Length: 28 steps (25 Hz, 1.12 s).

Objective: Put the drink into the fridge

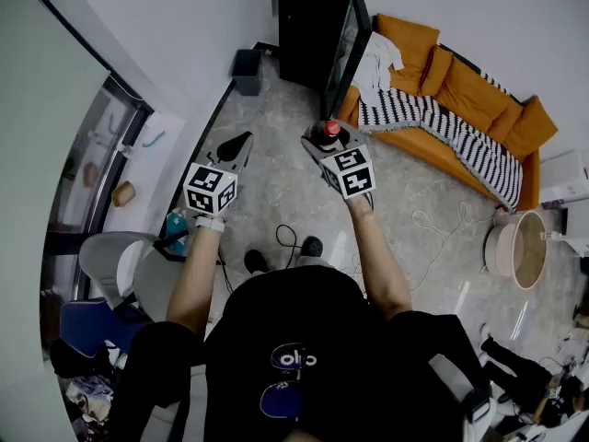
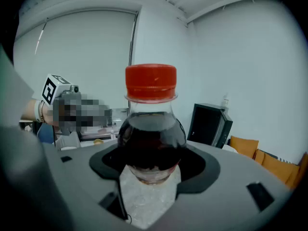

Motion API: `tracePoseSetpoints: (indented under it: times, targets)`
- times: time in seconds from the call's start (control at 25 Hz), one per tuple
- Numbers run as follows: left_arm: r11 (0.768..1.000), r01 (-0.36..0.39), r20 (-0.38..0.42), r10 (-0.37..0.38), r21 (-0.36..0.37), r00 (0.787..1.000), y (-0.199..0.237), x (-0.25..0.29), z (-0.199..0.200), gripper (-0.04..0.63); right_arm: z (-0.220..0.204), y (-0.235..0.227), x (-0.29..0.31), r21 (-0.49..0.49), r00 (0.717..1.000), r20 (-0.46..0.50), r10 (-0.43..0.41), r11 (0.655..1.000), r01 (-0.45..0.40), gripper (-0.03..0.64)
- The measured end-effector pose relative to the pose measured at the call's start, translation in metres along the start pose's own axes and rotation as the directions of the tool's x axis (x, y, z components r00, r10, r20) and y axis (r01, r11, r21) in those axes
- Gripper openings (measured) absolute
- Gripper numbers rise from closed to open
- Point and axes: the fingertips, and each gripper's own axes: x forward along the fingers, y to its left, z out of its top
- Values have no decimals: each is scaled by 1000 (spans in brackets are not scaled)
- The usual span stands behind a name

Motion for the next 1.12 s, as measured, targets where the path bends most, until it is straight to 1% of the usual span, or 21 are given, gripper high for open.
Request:
tracePoseSetpoints:
  times: [0.28, 0.52, 0.68, 0.92, 1.12]
  targets:
    - [1000, -12, -9, 12, -3, 1000, -21, 34, 2, 6, -13, -40, -12, 7, 1000, 4, 9, 1000, -9, 314]
    - [998, -55, -17, 55, -19, 998, -30, 53, 2, 6, -29, -79, -26, 24, 1000, 5, 18, 1000, -18, 314]
    - [997, -72, -26, 71, -26, 997, -37, 61, -3, 6, -42, -95, -27, 34, 1000, -9, 19, 999, -19, 314]
    - [994, -103, -39, 102, -31, 994, -29, 69, -6, 6, -45, -110, -17, 44, 999, -3, 33, 999, -33, 314]
    - [993, -109, -26, 108, -39, 994, 1, 82, -10, 6, -39, -125, 9, 45, 1000, 2, 11, 999, -11, 314]
